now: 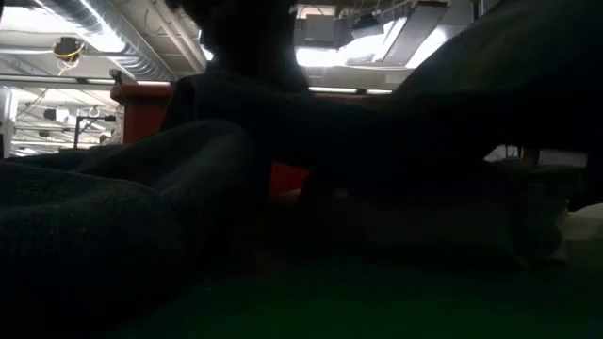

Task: Fold laundry
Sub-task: Fold the dark blue pants

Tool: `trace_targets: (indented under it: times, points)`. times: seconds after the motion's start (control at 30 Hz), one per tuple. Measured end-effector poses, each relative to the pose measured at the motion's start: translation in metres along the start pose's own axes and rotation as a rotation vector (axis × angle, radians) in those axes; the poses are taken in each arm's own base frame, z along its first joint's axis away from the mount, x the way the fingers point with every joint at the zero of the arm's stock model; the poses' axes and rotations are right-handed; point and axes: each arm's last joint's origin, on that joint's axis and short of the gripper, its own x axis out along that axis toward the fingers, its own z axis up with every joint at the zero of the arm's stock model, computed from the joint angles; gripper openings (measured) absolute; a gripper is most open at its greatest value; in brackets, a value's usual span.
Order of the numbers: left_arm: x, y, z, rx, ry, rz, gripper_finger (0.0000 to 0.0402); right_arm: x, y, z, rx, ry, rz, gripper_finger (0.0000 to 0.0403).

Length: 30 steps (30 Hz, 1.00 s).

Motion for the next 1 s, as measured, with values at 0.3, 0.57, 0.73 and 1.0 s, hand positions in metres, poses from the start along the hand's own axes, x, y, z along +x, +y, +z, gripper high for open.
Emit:
trace_targets:
  times: [0.3, 0.57, 0.73, 1.0]
  points:
    - [0.017, 0.036, 0.006, 0.02, 0.119, 0.156, 0.0018, -0.01, 0.009, -0.009, 0.126, 0.295, 0.237, 0.001]
    - [0.022, 0.043, 0.01, 0.023, 0.122, 0.174, 0.0002, -0.01, 0.008, -0.008, 0.178, 0.267, 0.205, 0.0023]
    - [0.021, 0.044, 0.009, 0.042, 0.131, 0.179, 0.0003, -0.008, 0.004, -0.004, 0.162, 0.104, 0.074, 0.0025]
    - [0.02, 0.047, 0.006, 0.073, 0.163, 0.216, 0.0002, -0.008, 0.0, 0.0, 0.053, -0.043, -0.049, 0.0025]
